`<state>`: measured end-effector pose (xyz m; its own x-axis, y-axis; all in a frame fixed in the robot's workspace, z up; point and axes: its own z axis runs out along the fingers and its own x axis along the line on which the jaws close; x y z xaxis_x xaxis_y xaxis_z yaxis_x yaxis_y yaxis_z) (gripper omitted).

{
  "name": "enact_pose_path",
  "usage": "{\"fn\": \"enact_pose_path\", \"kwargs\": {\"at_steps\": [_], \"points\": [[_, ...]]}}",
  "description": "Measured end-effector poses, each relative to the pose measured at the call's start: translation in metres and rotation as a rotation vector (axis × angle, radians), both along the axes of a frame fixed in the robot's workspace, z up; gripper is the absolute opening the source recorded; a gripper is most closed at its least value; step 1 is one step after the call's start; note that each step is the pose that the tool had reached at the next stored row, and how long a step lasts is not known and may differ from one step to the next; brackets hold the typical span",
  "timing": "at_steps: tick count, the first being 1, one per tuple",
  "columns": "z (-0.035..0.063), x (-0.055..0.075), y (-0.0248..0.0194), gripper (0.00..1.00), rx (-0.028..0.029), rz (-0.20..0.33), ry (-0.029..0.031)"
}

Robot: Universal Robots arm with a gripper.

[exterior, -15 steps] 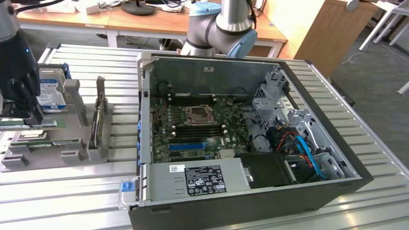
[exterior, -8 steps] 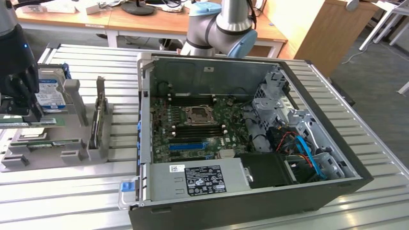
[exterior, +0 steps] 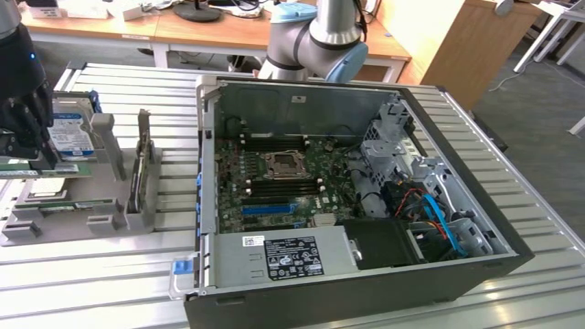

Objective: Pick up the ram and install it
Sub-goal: 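Pick up the ram and move it above insertion slot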

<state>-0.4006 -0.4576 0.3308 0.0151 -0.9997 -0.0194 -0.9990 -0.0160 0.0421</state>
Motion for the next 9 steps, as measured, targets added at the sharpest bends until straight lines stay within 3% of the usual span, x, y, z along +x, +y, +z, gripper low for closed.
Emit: {"fn": "enact_pose_path", "kwargs": {"at_steps": [9], "points": [[0.0146, 0.001, 0.0000, 0.12, 0.0000, 0.000, 0.0002]]}}
